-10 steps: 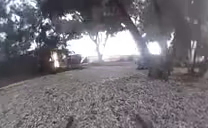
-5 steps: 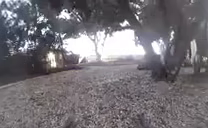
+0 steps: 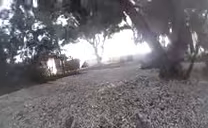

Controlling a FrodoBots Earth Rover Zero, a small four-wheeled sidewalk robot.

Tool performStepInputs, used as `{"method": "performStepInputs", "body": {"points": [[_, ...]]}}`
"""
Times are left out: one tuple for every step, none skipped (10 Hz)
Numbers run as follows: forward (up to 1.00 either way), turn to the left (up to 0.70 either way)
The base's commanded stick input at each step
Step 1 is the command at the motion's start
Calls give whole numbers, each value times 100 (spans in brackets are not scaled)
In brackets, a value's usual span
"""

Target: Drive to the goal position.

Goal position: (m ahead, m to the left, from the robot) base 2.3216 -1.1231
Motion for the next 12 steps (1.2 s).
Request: {"method": "performStepInputs", "body": {"points": [[100,0],[100,0],[100,0],[100,0],[100,0],[100,0],[100,0],[100,0],[100,0],[100,0],[100,0],[93,0]]}}
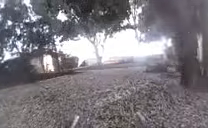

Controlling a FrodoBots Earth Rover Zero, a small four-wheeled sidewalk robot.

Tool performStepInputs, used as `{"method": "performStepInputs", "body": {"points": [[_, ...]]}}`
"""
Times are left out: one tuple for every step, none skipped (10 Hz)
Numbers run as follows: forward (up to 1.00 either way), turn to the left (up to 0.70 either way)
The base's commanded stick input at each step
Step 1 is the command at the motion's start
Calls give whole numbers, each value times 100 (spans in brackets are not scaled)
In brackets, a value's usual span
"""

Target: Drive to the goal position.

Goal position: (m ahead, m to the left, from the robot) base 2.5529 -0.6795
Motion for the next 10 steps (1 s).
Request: {"method": "performStepInputs", "body": {"points": [[85,0],[85,0],[85,0],[85,0],[85,0],[85,0],[85,0],[85,0],[85,0],[85,0]]}}
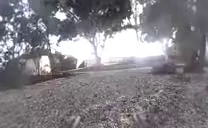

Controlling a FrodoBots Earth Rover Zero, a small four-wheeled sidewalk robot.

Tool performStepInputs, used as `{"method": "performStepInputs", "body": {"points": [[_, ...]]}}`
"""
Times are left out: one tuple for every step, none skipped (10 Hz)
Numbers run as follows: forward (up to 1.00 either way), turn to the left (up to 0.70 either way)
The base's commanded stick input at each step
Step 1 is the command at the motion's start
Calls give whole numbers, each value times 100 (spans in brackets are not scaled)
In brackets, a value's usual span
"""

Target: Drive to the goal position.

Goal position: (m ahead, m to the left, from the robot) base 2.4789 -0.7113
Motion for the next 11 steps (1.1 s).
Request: {"method": "performStepInputs", "body": {"points": [[85,0],[85,0],[85,0],[85,0],[82,0],[74,0],[70,0],[70,0],[70,0],[70,0],[70,0]]}}
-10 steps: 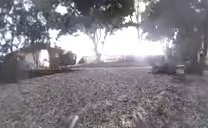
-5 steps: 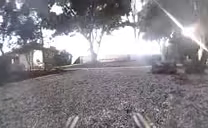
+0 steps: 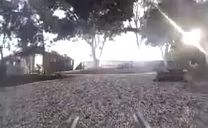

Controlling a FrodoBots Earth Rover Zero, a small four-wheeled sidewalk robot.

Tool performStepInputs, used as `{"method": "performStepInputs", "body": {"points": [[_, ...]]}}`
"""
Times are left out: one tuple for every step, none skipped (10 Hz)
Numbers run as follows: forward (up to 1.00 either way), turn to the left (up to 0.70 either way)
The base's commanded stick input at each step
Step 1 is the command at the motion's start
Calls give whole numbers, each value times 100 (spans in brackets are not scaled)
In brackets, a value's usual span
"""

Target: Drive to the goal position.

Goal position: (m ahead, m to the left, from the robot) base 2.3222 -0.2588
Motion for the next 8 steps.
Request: {"method": "performStepInputs", "body": {"points": [[70,0],[70,0],[70,-1],[70,-5],[70,-8],[70,-11],[70,-7],[70,-1]]}}
